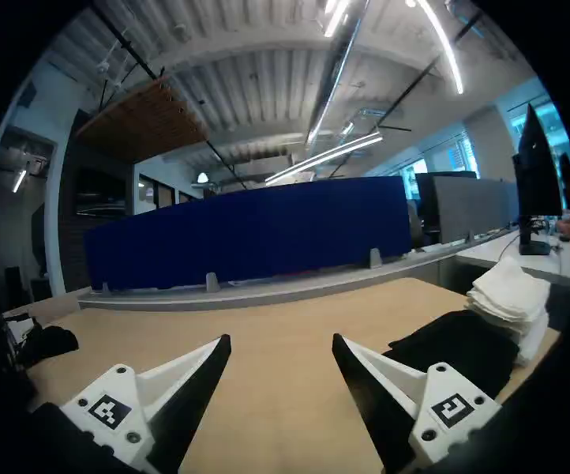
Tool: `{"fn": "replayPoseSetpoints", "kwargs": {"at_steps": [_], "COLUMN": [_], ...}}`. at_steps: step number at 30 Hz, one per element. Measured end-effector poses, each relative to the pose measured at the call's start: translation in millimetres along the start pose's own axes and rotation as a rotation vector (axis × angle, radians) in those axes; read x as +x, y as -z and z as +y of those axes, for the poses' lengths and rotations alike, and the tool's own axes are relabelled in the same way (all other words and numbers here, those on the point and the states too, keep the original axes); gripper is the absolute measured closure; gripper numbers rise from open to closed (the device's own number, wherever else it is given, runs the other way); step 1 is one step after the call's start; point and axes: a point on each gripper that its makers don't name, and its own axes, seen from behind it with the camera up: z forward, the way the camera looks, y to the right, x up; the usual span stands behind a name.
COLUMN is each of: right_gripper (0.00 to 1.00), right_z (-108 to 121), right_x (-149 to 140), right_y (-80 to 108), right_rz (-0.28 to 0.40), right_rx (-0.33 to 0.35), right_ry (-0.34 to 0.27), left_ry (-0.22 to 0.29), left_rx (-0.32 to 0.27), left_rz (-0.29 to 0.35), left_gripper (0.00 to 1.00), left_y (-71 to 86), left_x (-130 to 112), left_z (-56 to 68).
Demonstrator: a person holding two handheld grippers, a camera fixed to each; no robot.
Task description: Fold towel
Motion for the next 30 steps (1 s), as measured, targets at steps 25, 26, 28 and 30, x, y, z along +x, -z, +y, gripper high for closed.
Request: {"fn": "replayPoseSetpoints", "kwargs": {"at_steps": [25,26,28,30], "right_gripper": [0.0,0.0,0.0,0.0], "right_z": [-3,-4,-6,-8], "right_x": [-10,-11,-12,-13], "right_y": [9.5,9.3,8.5,7.6], "right_rz": [0.028,0.028,0.027,0.025], "right_rx": [-0.001,0.0,0.004,0.007], "right_ry": [0.072,0.076,0.089,0.105], "left_ry": [0.0,0.0,0.0,0.0], "left_rx": [0.0,0.0,0.0,0.0], "left_rz": [0.0,0.0,0.0,0.0], "left_gripper": [0.09,0.09,0.09,0.09], "left_y": [-0.2,-0.3,-0.3,-0.3], "left_x": [-1,-1,-1,0], "left_z": [-0.6,-0.6,-0.6,-0.5]}}
